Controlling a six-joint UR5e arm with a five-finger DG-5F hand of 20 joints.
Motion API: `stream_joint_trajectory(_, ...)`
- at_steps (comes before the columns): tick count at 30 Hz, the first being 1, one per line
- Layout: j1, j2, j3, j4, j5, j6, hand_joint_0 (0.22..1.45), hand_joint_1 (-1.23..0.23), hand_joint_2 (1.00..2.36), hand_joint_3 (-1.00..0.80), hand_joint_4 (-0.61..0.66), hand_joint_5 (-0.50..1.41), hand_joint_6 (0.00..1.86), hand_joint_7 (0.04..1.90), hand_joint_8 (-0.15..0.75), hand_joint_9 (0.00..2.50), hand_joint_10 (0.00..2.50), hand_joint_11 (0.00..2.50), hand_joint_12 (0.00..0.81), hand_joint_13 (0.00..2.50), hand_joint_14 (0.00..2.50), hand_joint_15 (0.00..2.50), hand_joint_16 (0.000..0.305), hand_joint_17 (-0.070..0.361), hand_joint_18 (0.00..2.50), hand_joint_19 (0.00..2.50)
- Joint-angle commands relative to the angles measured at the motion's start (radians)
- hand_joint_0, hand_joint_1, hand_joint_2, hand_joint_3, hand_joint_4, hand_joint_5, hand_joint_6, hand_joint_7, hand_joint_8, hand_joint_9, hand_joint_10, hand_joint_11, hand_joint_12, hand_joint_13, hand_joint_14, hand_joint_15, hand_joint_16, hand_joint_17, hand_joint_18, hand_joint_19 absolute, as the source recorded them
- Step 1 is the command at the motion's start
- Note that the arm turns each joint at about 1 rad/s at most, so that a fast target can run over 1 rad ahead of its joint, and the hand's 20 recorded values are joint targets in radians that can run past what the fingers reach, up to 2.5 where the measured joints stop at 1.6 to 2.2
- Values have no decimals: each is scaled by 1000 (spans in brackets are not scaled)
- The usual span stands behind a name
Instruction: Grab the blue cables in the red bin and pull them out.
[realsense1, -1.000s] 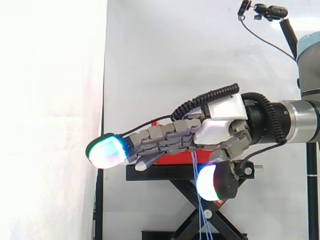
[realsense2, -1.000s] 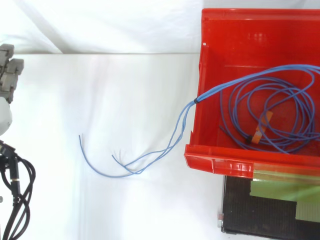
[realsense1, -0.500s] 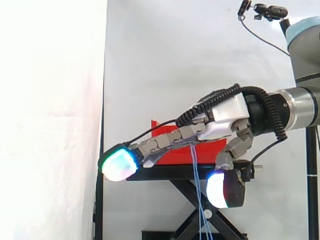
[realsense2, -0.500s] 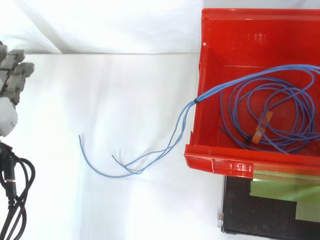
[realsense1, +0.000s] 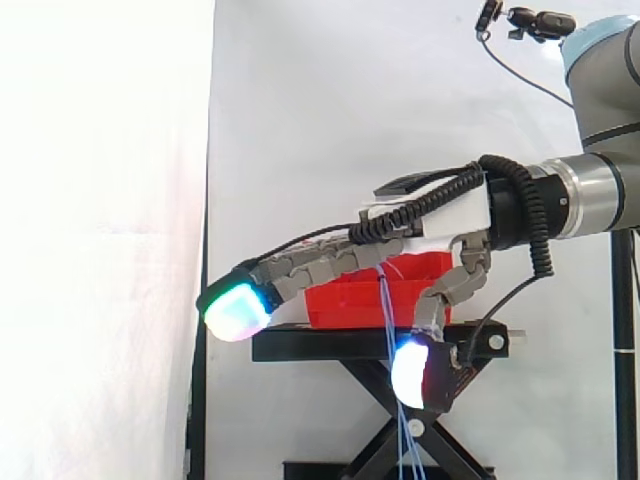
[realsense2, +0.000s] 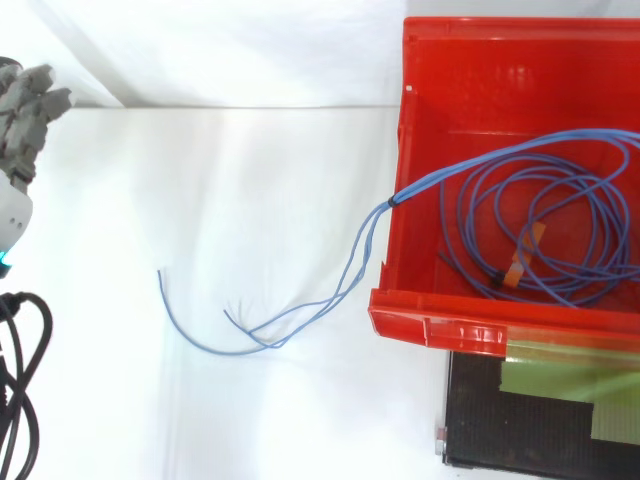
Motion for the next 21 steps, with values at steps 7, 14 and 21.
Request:
stream_joint_trajectory(7, -11, 0, 1, -20, 0, -73, 807, -784, 1000, -1000, 215, 263, 6, 196, 220, 58, 3, 133, 319, 0, 8, 351, 45, 102, 0, 546)
stream_joint_trajectory(14, -22, -2, -8, -28, -20, -57, 809, -802, 1000, -1000, 216, 296, 5, 178, 226, 101, 2, 112, 322, 0, 8, 325, 45, 102, 0, 509)
stream_joint_trajectory(21, -22, -2, -80, 64, -25, -45, 811, -802, 1000, -1000, 216, 295, 5, 177, 228, 105, 2, 114, 322, 0, 9, 325, 45, 102, 0, 509)
